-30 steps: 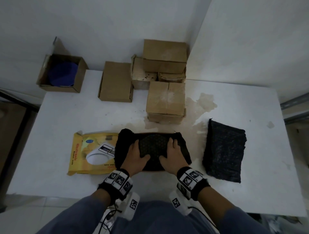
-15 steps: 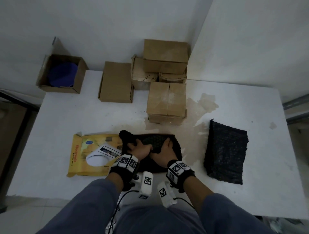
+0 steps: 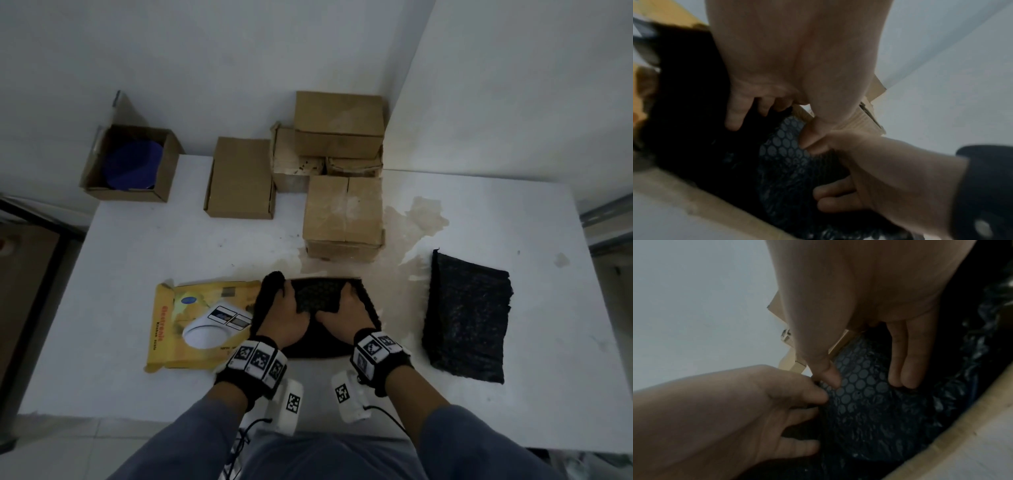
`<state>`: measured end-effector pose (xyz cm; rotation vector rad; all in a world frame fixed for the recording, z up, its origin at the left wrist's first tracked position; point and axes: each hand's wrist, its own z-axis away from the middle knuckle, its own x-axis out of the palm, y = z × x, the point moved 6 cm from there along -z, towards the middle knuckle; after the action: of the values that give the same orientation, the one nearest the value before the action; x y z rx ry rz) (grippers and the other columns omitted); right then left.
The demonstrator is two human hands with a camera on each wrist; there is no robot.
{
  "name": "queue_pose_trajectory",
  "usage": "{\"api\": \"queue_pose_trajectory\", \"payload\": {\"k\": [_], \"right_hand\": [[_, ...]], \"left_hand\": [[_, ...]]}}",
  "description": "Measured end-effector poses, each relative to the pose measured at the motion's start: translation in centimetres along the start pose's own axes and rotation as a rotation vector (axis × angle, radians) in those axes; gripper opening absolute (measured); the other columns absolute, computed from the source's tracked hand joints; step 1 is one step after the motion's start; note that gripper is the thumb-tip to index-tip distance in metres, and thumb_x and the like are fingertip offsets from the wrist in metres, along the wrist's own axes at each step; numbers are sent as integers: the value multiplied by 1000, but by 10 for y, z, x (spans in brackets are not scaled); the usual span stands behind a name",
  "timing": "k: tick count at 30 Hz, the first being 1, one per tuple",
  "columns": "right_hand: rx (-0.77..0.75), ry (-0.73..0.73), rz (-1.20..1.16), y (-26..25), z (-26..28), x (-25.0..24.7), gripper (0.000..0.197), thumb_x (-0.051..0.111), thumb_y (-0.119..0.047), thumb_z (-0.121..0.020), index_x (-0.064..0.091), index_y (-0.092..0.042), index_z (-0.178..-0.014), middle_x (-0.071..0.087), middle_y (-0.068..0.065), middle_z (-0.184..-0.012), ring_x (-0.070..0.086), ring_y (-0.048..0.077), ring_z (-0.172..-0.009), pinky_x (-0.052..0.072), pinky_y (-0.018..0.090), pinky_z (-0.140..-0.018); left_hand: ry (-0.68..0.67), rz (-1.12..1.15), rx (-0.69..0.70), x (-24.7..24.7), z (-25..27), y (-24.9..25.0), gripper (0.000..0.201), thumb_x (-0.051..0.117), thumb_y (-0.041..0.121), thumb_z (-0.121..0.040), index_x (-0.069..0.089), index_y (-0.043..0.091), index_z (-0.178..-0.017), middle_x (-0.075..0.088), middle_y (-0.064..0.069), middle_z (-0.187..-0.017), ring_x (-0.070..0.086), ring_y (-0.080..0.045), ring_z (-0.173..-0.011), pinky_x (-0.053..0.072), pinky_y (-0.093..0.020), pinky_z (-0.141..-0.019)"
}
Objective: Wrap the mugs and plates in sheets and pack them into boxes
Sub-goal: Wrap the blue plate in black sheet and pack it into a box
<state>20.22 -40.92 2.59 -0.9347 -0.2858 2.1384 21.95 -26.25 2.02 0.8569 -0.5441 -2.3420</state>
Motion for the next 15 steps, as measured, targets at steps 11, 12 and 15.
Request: {"api": "queue_pose_trajectory", "payload": {"k": [11, 12, 15], "right_hand": [[-118, 32, 221, 7, -4, 9, 116, 73, -36, -79, -13, -16, -154, -7, 3, -162, 24, 30, -144, 29, 40, -115], [-133, 35, 237, 5, -5, 13, 116, 73, -36, -79, -14, -17, -154, -8, 2, -162, 23, 31, -144, 29, 41, -115], [-203, 20, 312, -11, -11, 27, 117, 73, -35, -78, -14, -19, -154, -11, 2, -162, 23, 33, -144, 32, 42, -114]], "left_hand": [[288, -553, 450, -47, -1, 19, 38, 58, 5, -81, 60, 24, -114, 47, -4, -114, 51, -25, -105, 50, -37, -72], [233, -610, 402, -50, -5, 9, 41, 59, 4, -80, 59, 25, -115, 47, -5, -117, 51, -26, -107, 49, -37, -72], [223, -645, 328, -63, -1, -25, 49, 60, 0, -76, 57, 27, -116, 49, -4, -116, 51, -25, -105, 50, -38, -69]]}}
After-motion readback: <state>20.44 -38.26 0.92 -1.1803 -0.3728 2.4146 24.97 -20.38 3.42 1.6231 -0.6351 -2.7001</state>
